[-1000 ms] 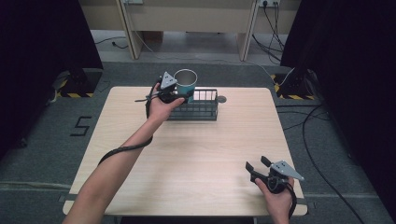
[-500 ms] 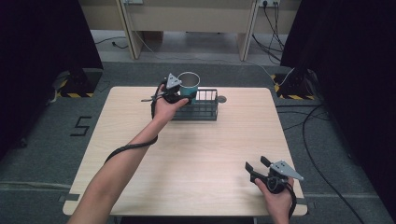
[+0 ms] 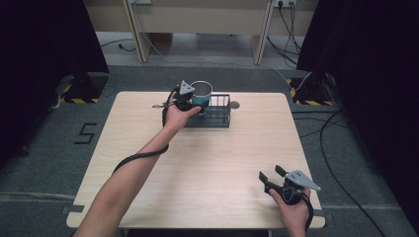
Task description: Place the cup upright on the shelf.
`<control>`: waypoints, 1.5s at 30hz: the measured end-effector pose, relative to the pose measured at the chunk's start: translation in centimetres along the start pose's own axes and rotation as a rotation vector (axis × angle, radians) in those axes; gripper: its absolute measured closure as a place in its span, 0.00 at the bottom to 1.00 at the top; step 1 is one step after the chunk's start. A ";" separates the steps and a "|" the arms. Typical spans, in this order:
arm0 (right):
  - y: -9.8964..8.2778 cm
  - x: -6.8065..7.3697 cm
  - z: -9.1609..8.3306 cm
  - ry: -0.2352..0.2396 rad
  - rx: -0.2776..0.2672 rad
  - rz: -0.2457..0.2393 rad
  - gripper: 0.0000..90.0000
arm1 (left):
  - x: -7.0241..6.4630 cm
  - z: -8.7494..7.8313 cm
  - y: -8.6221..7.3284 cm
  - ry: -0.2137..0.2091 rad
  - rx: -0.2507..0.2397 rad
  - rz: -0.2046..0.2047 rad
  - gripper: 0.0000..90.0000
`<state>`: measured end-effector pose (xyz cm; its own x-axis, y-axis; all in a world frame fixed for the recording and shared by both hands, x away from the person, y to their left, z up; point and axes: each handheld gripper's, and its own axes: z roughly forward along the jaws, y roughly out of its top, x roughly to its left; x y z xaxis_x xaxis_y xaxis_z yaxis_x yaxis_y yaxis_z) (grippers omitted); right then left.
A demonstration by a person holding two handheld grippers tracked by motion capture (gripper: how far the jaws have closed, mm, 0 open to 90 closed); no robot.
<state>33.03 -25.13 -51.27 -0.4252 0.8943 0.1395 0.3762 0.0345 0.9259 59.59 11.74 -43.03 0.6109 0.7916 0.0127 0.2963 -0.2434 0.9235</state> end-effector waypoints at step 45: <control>0.0 0.2 0.1 0.006 0.009 0.000 0.29 | 0.0 -2.7 -0.2 0.013 0.073 0.012 0.16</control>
<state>33.02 -24.92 -51.24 -0.4300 0.8918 0.1411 0.3834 0.0389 0.9228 57.58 13.27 -42.15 0.6051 0.7956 0.0294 0.3420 -0.2931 0.8928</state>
